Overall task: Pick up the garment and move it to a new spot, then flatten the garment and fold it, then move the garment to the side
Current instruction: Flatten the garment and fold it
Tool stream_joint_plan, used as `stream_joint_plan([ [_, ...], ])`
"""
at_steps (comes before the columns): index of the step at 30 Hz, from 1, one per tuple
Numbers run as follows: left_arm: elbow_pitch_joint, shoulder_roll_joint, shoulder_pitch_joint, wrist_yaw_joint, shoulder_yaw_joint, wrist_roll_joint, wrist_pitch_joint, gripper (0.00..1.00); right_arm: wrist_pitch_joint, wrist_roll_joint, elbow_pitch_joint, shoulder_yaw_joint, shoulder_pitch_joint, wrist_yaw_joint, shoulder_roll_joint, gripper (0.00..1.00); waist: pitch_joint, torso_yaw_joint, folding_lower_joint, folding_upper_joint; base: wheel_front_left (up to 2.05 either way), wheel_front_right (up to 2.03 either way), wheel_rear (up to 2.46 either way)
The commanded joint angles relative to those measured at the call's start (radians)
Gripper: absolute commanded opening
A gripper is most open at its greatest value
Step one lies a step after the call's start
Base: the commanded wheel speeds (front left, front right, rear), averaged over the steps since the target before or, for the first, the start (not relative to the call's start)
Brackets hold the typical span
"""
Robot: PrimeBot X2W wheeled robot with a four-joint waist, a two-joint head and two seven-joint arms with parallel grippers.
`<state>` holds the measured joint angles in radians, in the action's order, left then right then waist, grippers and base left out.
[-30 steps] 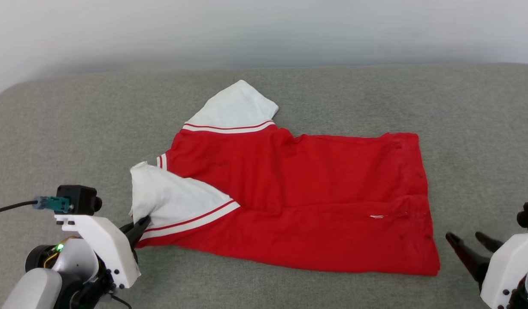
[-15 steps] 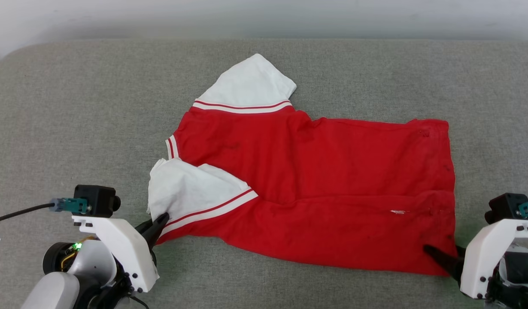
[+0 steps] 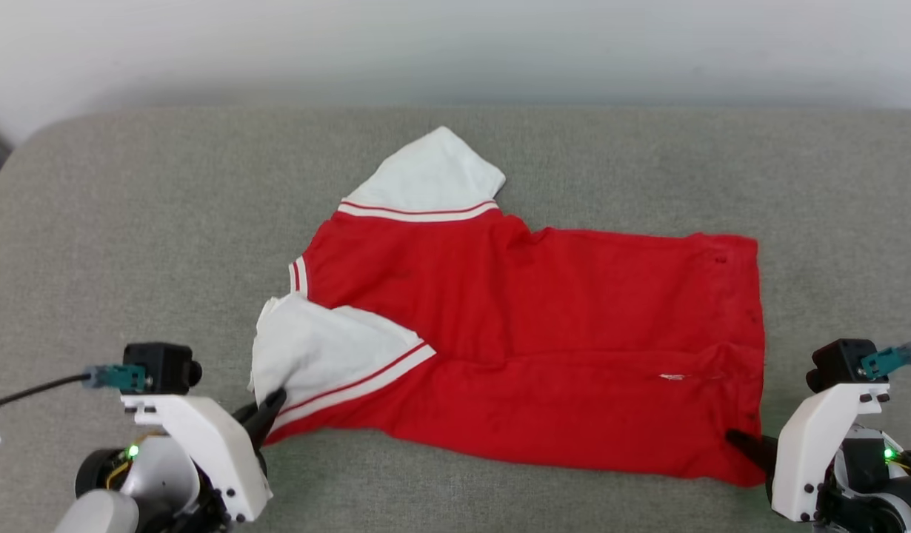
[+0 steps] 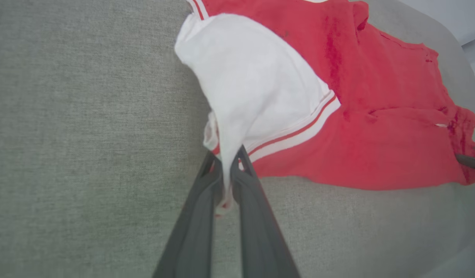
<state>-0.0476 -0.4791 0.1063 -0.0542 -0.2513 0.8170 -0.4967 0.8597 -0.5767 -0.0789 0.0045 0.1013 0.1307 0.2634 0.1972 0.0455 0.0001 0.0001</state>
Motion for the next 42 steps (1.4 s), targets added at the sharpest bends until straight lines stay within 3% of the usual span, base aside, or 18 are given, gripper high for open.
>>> stream_joint_plan([
  [1, 0.001, 0.004, -0.02, -0.006, 0.003, 0.006, 0.003, 0.0, -0.01, -0.006, 0.004, 0.004, -0.013, 0.0, 0.011, 0.0, -0.041, -0.006, -0.0001, -0.0001, 0.0, 0.0, 0.0],
  [10, -0.026, -0.011, -0.137, -0.048, 0.02, 0.022, -0.001, 0.0, -0.013, -0.021, 0.046, 0.023, -0.091, 0.0, 0.034, 0.0, -0.171, -0.01, -0.0001, -0.0001, 0.0, 0.0, 0.0],
  [17, -0.051, -0.021, -0.236, -0.088, 0.031, 0.054, -0.037, 0.0, 0.027, 0.001, 0.067, 0.008, -0.162, 0.0, 0.038, 0.02, -0.201, -0.014, -0.0001, -0.0001, 0.0, 0.0, 0.0],
  [18, -0.046, -0.017, -0.245, -0.088, 0.028, 0.063, -0.043, 0.0, 0.019, 0.011, 0.066, 0.019, -0.161, 0.0, 0.039, 0.42, -0.199, -0.017, -0.0001, -0.0001, 0.0, 0.0, 0.0],
  [19, -0.042, -0.013, -0.25, -0.09, 0.026, 0.071, -0.048, 0.0, 0.007, 0.012, 0.06, 0.026, -0.161, 0.0, 0.033, 1.0, -0.196, -0.019, -0.0001, -0.0001, 0.0, 0.0, 0.0],
  [20, -0.04, -0.008, -0.249, -0.091, 0.028, 0.075, -0.045, 0.19, -0.005, 0.008, 0.055, 0.028, -0.161, 0.0, 0.025, 1.0, -0.191, -0.02, -0.0001, -0.0001, 0.0, 0.0, 0.0],
  [21, -0.034, -0.001, -0.239, -0.093, 0.033, 0.075, -0.034, 1.0, -0.028, 0.014, 0.053, 0.033, -0.157, 0.0, 0.028, 1.0, -0.186, -0.019, -0.0001, -0.0001, 0.0, 0.0, 0.0],
  [32, 0.007, 0.021, -0.123, -0.088, 0.074, -0.011, 0.144, 1.0, -0.392, 0.085, 0.077, 0.031, -0.112, 0.0, 0.016, 1.0, -0.165, -0.063, -0.0001, -0.0001, 0.0, 0.0, 0.0],
  [33, 0.012, 0.023, -0.081, -0.089, 0.087, -0.035, 0.19, 1.0, -0.487, 0.128, 0.099, 0.031, -0.077, 0.0, 0.0, 1.0, -0.145, -0.091, -0.0001, -0.0001, 0.0, 0.0, 0.0],
  [42, 0.045, 0.024, 0.148, -0.091, 0.094, -0.123, 0.293, 1.0, -0.673, 0.232, 0.177, 0.062, 0.037, 0.0, -0.027, 1.0, -0.014, -0.159, -0.0001, -0.0001, 0.0, 0.0, 0.0],
])
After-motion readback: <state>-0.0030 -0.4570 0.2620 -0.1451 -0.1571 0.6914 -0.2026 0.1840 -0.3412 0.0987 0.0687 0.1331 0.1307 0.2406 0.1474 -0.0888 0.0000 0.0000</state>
